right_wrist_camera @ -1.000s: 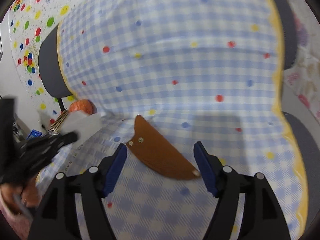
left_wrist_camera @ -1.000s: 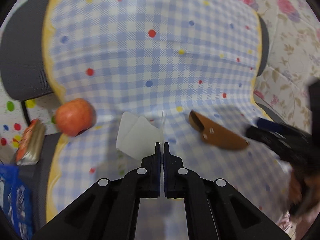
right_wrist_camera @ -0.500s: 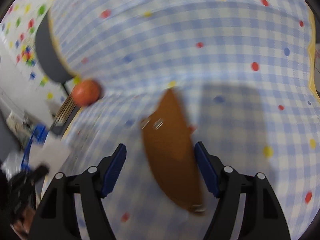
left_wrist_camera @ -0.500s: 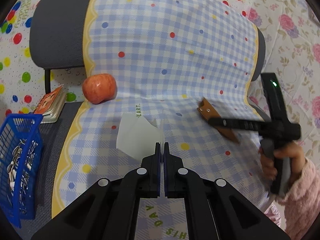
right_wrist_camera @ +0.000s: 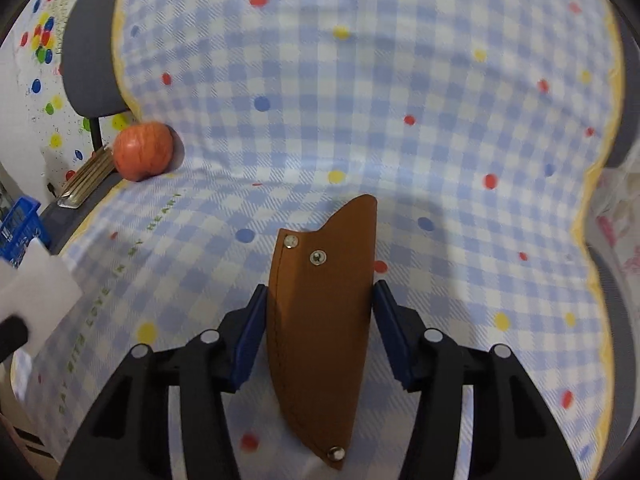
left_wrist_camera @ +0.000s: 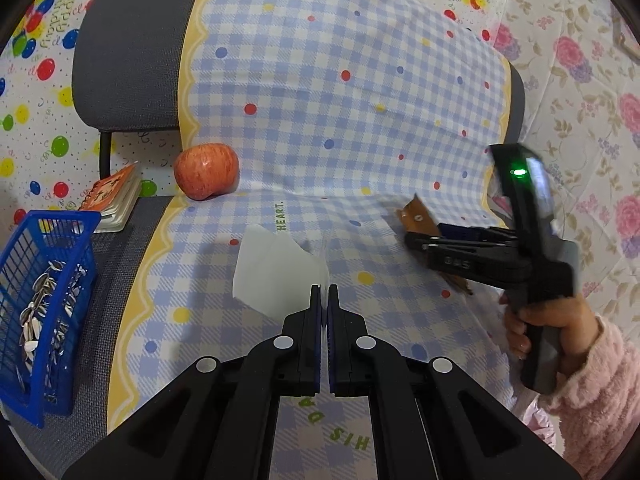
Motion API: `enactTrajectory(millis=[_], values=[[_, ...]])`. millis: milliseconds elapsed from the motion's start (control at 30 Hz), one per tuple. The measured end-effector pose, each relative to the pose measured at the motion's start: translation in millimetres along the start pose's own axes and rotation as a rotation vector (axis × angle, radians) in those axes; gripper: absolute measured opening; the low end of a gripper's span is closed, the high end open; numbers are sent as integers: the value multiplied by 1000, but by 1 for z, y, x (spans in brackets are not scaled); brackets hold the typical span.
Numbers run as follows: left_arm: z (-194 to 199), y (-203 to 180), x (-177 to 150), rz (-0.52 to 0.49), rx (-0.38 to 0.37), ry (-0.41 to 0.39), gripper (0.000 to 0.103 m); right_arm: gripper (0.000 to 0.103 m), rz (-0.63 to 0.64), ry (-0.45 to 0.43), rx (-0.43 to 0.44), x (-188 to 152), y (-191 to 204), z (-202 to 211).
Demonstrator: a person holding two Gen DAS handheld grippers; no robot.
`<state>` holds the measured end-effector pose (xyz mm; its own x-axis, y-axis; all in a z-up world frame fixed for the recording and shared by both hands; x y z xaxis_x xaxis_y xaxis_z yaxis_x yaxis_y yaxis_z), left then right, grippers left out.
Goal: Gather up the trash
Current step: 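Grasp the brown leather piece with the right tool while the left tool holds the paper, then carry the paper and leather piece over the bin and release both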
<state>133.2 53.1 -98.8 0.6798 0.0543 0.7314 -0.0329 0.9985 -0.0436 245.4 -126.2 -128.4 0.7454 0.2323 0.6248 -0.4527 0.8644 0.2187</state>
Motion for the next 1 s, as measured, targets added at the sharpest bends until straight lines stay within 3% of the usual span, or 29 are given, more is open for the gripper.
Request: enactTrajectory(millis=[267, 467, 800, 1000], values=[[25, -15, -14, -36, -95, -22, 3, 52, -99, -146, 139, -47, 21, 103], [54, -47, -35, -124, -155, -57, 3, 52, -157, -201, 157, -96, 29, 147], [93, -123, -81, -299, -263, -46, 3, 53, -269, -277, 71, -170, 18, 203], [110, -176, -110, -404, -377, -20, 3, 53, -339, -322, -75, -226, -1, 250]])
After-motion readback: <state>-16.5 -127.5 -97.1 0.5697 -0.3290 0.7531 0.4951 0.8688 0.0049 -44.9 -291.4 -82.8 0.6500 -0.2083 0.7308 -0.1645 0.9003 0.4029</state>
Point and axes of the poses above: each gripper's, at about its wrist camera, not at the fingertips, and z roughly against the way its jaws point, y to its left, x to its top, the point moved 1 cm from there along -z, roughly the way its jaws point, and after that the axes turned 14 degrees about x, right-handed, at the moved point
